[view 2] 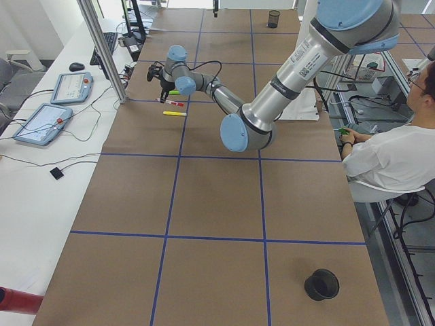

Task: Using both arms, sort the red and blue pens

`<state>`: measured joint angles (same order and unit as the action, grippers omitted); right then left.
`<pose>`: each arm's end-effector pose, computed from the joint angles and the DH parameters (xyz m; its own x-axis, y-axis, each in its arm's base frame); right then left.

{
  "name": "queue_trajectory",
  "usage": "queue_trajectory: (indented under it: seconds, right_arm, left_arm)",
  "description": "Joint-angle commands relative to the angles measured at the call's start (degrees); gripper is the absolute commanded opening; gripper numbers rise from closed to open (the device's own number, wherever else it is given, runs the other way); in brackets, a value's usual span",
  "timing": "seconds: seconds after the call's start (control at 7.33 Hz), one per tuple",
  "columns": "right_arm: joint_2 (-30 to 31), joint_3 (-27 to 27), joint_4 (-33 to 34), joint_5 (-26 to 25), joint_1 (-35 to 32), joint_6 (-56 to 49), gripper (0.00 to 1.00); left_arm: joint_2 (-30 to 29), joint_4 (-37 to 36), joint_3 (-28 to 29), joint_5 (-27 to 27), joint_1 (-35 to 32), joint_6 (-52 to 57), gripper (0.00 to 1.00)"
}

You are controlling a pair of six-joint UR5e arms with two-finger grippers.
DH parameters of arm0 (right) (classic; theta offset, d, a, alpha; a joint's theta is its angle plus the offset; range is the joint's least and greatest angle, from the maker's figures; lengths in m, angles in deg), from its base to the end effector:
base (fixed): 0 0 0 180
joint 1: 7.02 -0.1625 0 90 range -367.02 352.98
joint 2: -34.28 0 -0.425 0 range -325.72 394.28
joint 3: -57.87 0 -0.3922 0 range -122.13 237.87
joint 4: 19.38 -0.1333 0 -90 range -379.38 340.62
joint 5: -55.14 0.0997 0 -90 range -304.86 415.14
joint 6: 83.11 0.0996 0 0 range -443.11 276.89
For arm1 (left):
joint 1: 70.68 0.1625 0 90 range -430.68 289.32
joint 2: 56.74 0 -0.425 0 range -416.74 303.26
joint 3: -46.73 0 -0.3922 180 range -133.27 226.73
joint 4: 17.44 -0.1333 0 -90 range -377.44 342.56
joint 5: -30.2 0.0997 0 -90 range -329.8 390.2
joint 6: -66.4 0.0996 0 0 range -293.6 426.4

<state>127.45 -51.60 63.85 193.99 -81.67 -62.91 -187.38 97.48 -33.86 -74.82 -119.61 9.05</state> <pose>-0.0683 -0.4690 0.4980 0.6063 -0.1242 0.7855 0.0364 0.9910 0.1285 0.4101 -0.6342 0.2524 0.6247 0.0763 -0.7771 0.2966 0.8975 0.3265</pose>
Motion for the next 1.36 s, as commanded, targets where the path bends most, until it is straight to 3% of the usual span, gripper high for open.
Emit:
queue_trajectory:
  seconds: [0.0,0.14,0.27,0.41,0.55,0.82,0.95,1.23]
  right_arm:
    - [-3.06,0.3,0.0,-1.48,2.84,5.35,1.0]
    - [-4.12,0.92,0.0,-2.18,3.28,6.68,1.0]
    - [-4.31,1.18,0.0,-2.27,3.46,6.78,1.0]
    - [-4.74,1.36,0.09,-2.27,3.81,6.78,1.0]
    - [-5.88,2.58,0.09,-2.27,3.82,6.78,1.0]
    - [-6.68,3.21,0.09,-2.28,3.82,7.22,1.0]
    - [-6.77,3.12,0.0,-2.27,4.08,9.66,1.0]
    - [-6.94,3.12,-0.08,-2.36,4.34,10.03,1.0]
  left_arm:
    - [18.49,1.88,-15.24,-0.01,-5.71,-0.48,0.0]
    - [24.75,1.98,-19.74,-0.01,-8.61,-0.4,0.0]
    - [32.04,6.59,-21.96,-0.1,-11.6,0.39,0.0]
    - [38.9,15.69,-20.85,-0.1,-13.63,2.31,0.0]
    - [41.49,21.09,-18.58,-3.4,-17.04,3.37,0.0]
    - [42.48,30.06,-6.76,-16.22,-30.37,14.39,0.0]
    - [44.74,38.81,-1.9,-17.23,-34.26,15.76,0.0]
    - [55.0,54.29,-1.06,-16.97,-38.15,15.34,0.0]
